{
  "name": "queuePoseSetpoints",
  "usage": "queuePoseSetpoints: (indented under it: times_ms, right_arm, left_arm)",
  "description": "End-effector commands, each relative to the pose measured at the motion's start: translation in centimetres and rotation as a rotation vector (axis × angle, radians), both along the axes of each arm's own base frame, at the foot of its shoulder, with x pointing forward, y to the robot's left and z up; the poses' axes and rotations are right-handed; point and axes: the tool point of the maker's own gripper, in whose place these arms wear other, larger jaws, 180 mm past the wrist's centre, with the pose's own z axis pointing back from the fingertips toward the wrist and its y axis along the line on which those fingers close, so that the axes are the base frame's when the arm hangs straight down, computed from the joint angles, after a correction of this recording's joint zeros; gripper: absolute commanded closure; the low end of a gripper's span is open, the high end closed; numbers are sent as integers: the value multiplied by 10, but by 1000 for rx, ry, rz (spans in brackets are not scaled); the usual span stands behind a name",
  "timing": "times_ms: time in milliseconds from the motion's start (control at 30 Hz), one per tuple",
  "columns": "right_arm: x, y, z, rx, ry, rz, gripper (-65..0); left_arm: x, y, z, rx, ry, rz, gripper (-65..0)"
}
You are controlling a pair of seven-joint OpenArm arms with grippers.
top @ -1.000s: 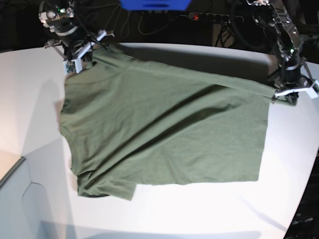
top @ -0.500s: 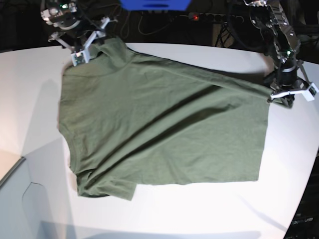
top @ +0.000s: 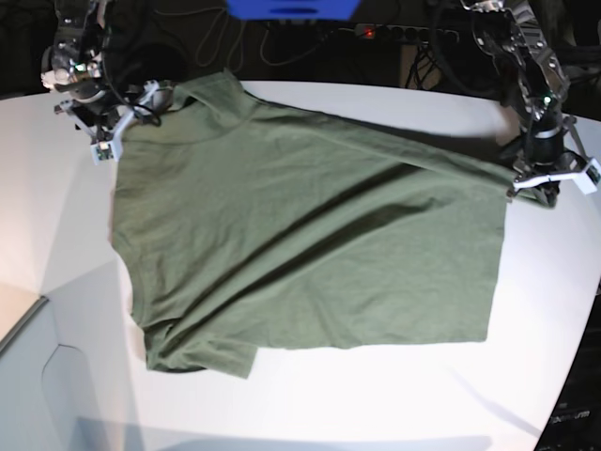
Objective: Layout the t-shirt on the table in an organized manner, then fold the t-shirt properly
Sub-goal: 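Release and regrasp the shirt's shoulder edge with the right gripper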
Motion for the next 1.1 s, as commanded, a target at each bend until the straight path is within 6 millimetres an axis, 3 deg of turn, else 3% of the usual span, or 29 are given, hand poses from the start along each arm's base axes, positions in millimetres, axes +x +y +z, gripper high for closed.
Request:
queuePoseSetpoints:
  times_ms: [0, 100, 267, 500, 667, 967, 1067]
  right_arm:
    - [10, -1, 4, 9, -29, 19, -341]
    - [18, 2, -1, 30, -25, 46, -336]
    - [44, 12, 10, 57, -114, 90, -327]
    - [99, 16, 38, 57, -227, 101, -320]
    - [130, 41, 46, 78, -261, 175, -319]
    - [135, 96, 35, 124, -228, 326, -319]
    - [138, 97, 48, 112, -264, 338, -317]
  left_arm:
    - [5, 5, 14, 33, -42, 2, -1]
    - [5, 5, 14, 33, -42, 2, -1]
    - [5, 5, 13, 32, -40, 2, -1]
    - [5, 6, 14, 36, -38, 2, -1]
    - [4, 5, 13, 35, -36, 2, -1]
    - [4, 5, 13, 36, -34, 1, -1]
    - [4, 5, 13, 36, -34, 3, -1]
